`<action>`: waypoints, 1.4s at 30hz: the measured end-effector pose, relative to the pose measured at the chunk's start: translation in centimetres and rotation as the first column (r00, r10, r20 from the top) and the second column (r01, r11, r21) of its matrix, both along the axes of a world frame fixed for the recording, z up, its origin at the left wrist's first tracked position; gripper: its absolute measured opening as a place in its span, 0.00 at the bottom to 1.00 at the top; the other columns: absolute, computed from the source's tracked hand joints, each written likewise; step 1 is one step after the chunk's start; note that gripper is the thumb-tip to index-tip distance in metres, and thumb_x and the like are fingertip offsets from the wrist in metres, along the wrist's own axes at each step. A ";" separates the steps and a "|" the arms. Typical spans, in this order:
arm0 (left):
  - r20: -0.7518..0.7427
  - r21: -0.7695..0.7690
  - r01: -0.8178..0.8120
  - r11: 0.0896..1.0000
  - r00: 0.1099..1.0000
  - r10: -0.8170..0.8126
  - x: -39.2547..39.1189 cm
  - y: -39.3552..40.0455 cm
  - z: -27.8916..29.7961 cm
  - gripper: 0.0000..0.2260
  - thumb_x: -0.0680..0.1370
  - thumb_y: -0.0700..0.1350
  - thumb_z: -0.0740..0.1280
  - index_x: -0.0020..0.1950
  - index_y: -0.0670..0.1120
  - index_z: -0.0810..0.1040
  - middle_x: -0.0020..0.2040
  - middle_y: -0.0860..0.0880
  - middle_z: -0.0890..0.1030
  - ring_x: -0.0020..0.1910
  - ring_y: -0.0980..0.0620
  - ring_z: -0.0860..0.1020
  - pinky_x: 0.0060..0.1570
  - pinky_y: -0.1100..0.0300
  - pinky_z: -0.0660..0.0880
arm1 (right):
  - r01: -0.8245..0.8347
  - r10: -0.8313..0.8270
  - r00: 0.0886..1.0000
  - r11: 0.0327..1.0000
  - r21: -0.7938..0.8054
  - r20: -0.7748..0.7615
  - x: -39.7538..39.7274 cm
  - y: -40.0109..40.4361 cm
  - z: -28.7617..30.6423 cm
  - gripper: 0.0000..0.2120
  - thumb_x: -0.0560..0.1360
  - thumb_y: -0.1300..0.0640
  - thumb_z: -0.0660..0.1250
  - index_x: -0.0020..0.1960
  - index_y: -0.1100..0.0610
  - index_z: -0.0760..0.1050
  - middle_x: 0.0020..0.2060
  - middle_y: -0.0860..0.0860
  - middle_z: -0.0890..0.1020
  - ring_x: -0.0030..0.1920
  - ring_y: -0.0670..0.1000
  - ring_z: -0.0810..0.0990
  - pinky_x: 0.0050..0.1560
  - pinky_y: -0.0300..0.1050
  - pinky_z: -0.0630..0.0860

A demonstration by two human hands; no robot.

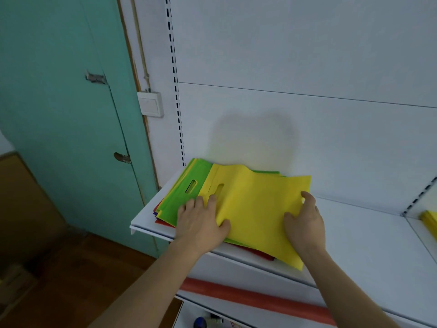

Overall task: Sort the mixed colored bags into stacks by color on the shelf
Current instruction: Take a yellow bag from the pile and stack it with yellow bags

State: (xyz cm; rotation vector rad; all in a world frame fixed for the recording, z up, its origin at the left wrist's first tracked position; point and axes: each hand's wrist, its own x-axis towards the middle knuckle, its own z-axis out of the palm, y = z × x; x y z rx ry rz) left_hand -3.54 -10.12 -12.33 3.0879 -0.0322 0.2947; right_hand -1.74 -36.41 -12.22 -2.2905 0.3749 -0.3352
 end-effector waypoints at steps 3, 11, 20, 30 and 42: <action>-0.041 -0.007 -0.011 1.000 0.999 0.011 0.7 0.3 0.7 0.46 0.72 0.82 0.41 0.73 0.53 0.73 0.66 0.46 0.77 0.66 0.42 0.70 0.62 0.43 0.68 | 0.065 -0.065 0.998 0.994 0.090 -0.005 0.6 -1.0 0.4 0.33 0.78 0.58 0.67 0.80 0.50 0.60 0.48 0.52 0.82 0.50 0.61 0.78 0.49 0.55 0.75; -0.332 -0.158 0.031 0.987 0.940 -0.082 3.5 0.9 2.9 0.54 0.67 0.85 0.40 0.74 0.50 0.75 0.75 0.41 0.72 0.74 0.37 0.67 0.70 0.39 0.67 | 0.114 -0.112 0.993 0.977 -0.178 0.020 0.4 -2.2 1.5 0.06 0.81 0.58 0.64 0.46 0.58 0.76 0.38 0.56 0.81 0.38 0.59 0.74 0.39 0.53 0.75; -0.067 -0.662 -0.015 0.749 0.997 -0.040 7.2 1.4 2.4 0.30 0.75 0.61 0.74 0.71 0.48 0.70 0.59 0.49 0.81 0.57 0.43 0.81 0.55 0.47 0.80 | 0.153 -0.133 0.921 0.988 -0.025 0.365 -2.4 -4.2 3.0 0.07 0.84 0.55 0.62 0.49 0.45 0.74 0.32 0.46 0.76 0.36 0.54 0.76 0.37 0.49 0.68; 0.239 -0.955 0.259 0.146 0.961 -0.139 8.8 0.7 5.9 0.04 0.82 0.47 0.70 0.56 0.52 0.83 0.51 0.58 0.87 0.51 0.60 0.83 0.51 0.55 0.76 | 0.162 -0.231 0.812 0.971 0.173 0.536 -3.3 -3.8 5.9 0.04 0.84 0.46 0.67 0.57 0.43 0.73 0.43 0.41 0.79 0.40 0.43 0.78 0.36 0.47 0.70; 0.180 -0.915 0.229 0.334 0.969 -0.170 8.4 0.3 4.4 0.14 0.86 0.42 0.62 0.64 0.59 0.80 0.53 0.71 0.81 0.47 0.71 0.77 0.46 0.61 0.72 | 0.270 -0.331 0.863 0.941 0.205 0.382 -4.2 -4.8 2.5 0.23 0.83 0.57 0.63 0.73 0.37 0.66 0.46 0.40 0.81 0.43 0.41 0.80 0.35 0.45 0.71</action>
